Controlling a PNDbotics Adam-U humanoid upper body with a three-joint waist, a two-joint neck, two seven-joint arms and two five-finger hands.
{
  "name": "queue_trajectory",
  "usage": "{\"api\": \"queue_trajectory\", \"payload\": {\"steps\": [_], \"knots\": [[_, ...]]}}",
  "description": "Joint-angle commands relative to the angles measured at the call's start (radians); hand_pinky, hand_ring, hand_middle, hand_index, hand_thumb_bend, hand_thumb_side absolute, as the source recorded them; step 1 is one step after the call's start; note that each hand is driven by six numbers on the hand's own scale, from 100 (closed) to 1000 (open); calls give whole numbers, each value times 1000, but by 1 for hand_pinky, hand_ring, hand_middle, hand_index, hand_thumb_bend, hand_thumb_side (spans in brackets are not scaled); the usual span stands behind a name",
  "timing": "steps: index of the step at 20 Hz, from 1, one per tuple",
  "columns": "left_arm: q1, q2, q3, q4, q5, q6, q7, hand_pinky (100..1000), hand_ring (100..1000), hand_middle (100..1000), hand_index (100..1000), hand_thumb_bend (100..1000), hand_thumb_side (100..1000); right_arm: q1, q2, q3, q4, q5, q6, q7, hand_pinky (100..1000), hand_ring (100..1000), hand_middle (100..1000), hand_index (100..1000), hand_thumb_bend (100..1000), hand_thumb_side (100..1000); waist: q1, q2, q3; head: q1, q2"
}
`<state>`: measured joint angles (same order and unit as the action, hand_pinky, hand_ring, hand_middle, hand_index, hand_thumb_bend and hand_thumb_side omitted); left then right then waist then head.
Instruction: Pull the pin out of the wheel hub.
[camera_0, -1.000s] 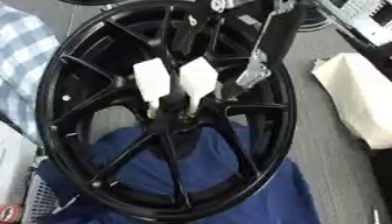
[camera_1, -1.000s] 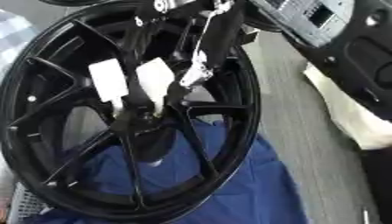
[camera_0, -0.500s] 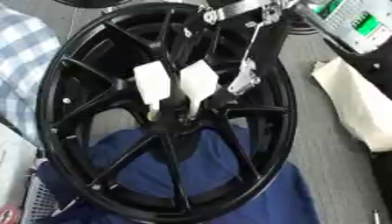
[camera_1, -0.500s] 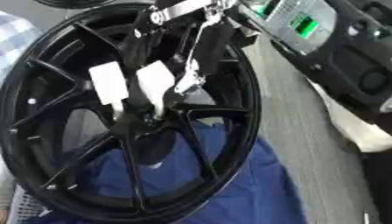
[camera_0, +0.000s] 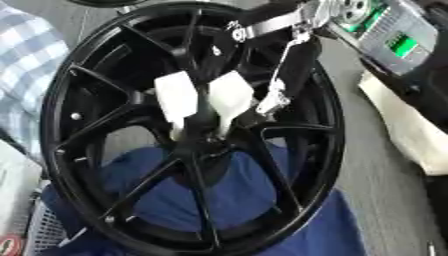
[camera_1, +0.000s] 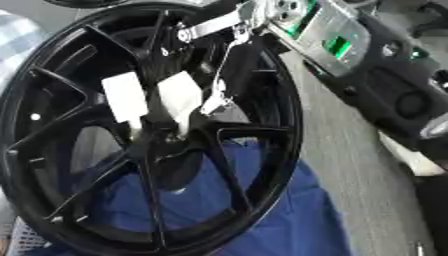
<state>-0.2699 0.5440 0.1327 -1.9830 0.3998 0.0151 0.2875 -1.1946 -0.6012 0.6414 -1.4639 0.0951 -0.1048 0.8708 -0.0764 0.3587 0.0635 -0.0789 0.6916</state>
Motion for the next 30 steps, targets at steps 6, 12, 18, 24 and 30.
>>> {"api": "queue_trajectory", "payload": {"steps": [6,12,18,24,30], "knots": [[-12,16,4,-17,4,0,-4,801,783,739,777,560,469,-14,-6,-9,-2,-27,41,-23,867,786,590,721,359,338,4,-14,3,9,-15],[-13,15,4,-17,3,-1,-3,802,783,739,777,560,469,-13,-4,-5,-5,-47,65,-23,855,757,536,668,243,218,3,-14,3,9,-17],[-9,15,9,-17,4,-2,1,802,783,738,777,561,468,-20,-3,-2,-26,-94,113,-27,825,683,423,540,243,120,-1,-21,1,11,-7],[0,18,15,-17,5,-3,10,803,783,736,777,560,467,-28,-21,-26,-76,-164,191,-72,814,640,384,490,221,231,4,-41,-5,10,19],[6,14,21,-17,4,-4,18,803,780,735,777,563,467,-27,-40,-53,-122,-219,267,-115,808,626,375,477,204,286,15,-57,-9,2,27]]}}
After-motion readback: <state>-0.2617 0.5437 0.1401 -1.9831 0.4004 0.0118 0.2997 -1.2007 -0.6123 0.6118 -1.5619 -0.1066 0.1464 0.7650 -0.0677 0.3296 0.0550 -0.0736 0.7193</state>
